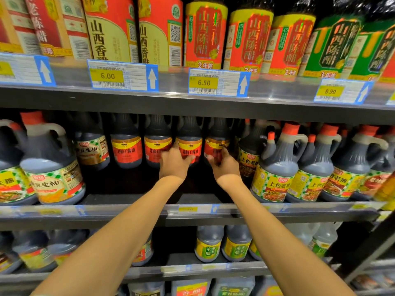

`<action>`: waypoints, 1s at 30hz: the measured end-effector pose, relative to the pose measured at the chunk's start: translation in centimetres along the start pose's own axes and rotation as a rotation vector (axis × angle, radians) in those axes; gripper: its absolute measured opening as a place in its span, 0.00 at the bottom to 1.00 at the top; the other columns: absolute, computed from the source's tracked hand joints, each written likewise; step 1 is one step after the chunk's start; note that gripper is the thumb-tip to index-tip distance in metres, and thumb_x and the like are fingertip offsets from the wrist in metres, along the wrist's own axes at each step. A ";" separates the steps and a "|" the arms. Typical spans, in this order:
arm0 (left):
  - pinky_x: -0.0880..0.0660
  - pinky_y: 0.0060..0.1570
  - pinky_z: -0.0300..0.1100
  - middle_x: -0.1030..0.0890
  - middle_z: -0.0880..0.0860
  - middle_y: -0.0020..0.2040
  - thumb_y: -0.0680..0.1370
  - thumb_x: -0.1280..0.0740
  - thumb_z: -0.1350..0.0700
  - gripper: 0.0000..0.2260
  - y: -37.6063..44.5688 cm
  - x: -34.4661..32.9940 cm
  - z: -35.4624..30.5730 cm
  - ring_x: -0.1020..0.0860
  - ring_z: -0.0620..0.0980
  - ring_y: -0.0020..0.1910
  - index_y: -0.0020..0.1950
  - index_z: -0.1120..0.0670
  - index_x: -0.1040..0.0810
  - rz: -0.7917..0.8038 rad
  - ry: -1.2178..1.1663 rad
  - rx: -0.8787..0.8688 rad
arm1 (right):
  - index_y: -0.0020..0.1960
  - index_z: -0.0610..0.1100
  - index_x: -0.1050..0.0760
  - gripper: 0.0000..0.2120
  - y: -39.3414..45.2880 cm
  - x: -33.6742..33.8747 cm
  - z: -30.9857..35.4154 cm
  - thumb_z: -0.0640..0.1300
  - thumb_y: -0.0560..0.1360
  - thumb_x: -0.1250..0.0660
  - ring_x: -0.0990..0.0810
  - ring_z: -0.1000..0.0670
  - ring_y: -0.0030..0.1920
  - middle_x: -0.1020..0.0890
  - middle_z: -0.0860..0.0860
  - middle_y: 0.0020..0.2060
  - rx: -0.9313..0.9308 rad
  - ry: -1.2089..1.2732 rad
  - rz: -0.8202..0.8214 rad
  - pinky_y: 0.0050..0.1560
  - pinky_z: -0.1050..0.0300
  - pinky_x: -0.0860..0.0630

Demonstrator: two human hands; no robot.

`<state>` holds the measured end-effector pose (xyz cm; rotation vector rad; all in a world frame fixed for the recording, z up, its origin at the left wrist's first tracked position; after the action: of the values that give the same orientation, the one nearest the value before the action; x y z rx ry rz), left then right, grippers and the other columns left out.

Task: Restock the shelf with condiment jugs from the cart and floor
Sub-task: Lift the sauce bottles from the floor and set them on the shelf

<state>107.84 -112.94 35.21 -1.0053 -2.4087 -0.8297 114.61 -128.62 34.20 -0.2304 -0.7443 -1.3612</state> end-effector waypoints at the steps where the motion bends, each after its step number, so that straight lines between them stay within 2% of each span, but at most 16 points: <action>1: 0.26 0.52 0.47 0.17 0.57 0.54 0.77 0.27 0.51 0.17 0.0 0.1 -0.1 0.21 0.59 0.57 0.61 0.58 0.21 -0.012 0.016 0.004 | 0.70 0.43 0.30 0.21 0.1 -0.1 0.0 0.51 0.81 0.36 0.22 0.38 0.62 0.19 0.40 0.60 -0.005 -0.002 0.002 0.57 0.53 0.28; 6: 0.23 0.52 0.51 0.17 0.58 0.50 0.77 0.27 0.53 0.12 0.2 0.3 -0.4 0.18 0.59 0.53 0.55 0.59 0.20 -0.076 0.055 0.005 | 0.70 0.43 0.29 0.20 0.2 -0.4 -0.3 0.50 0.81 0.35 0.22 0.39 0.63 0.19 0.40 0.60 -0.023 0.009 -0.003 0.59 0.52 0.28; 13: 0.22 0.54 0.52 0.17 0.59 0.51 0.77 0.27 0.53 0.13 0.7 -0.1 -0.4 0.19 0.59 0.54 0.56 0.60 0.21 -0.071 0.063 -0.019 | 0.70 0.43 0.29 0.20 0.0 -0.4 -0.4 0.50 0.81 0.35 0.22 0.39 0.63 0.19 0.41 0.61 -0.031 -0.005 0.021 0.58 0.55 0.29; 22: 0.21 0.55 0.54 0.16 0.57 0.52 0.75 0.26 0.51 0.22 0.9 0.2 1.3 0.18 0.59 0.54 0.66 0.56 0.24 0.068 0.139 -0.110 | 0.70 0.42 0.29 0.20 -0.4 0.3 -0.1 0.50 0.81 0.35 0.22 0.39 0.63 0.19 0.43 0.63 -0.016 -0.032 0.033 0.58 0.53 0.28; 25: 0.22 0.58 0.54 0.17 0.54 0.57 0.75 0.26 0.48 0.23 0.5 1.0 1.7 0.19 0.57 0.58 0.68 0.53 0.25 0.140 0.191 -0.147 | 0.72 0.42 0.30 0.22 -0.8 0.7 0.2 0.51 0.81 0.36 0.22 0.39 0.64 0.20 0.43 0.63 -0.018 -0.062 0.050 0.58 0.53 0.28; 28: 0.24 0.62 0.56 0.20 0.55 0.65 0.76 0.28 0.44 0.30 -0.3 2.4 2.0 0.23 0.59 0.64 0.76 0.50 0.31 0.239 0.261 -0.125 | 0.75 0.43 0.33 0.25 -1.5 1.2 0.9 0.52 0.81 0.36 0.23 0.39 0.66 0.20 0.43 0.65 -0.017 -0.067 0.062 0.61 0.52 0.28; 30: 0.26 0.65 0.56 0.23 0.54 0.69 0.76 0.30 0.41 0.31 -1.0 3.6 2.3 0.25 0.58 0.68 0.77 0.49 0.33 0.284 0.280 -0.110 | 0.76 0.45 0.34 0.26 -2.5 1.7 1.6 0.52 0.81 0.35 0.24 0.40 0.68 0.21 0.44 0.66 -0.009 -0.049 0.064 0.64 0.52 0.29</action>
<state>104.40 -110.24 35.13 -1.1545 -1.9507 -0.9369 111.73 -129.66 35.75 -0.2935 -0.7659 -1.3020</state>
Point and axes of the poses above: each hand's wrist, its own y-axis towards the middle knuckle, its own x-axis out of the back of the hand, z = x × y, the point moved 5 cm from there along y, towards the middle knuckle
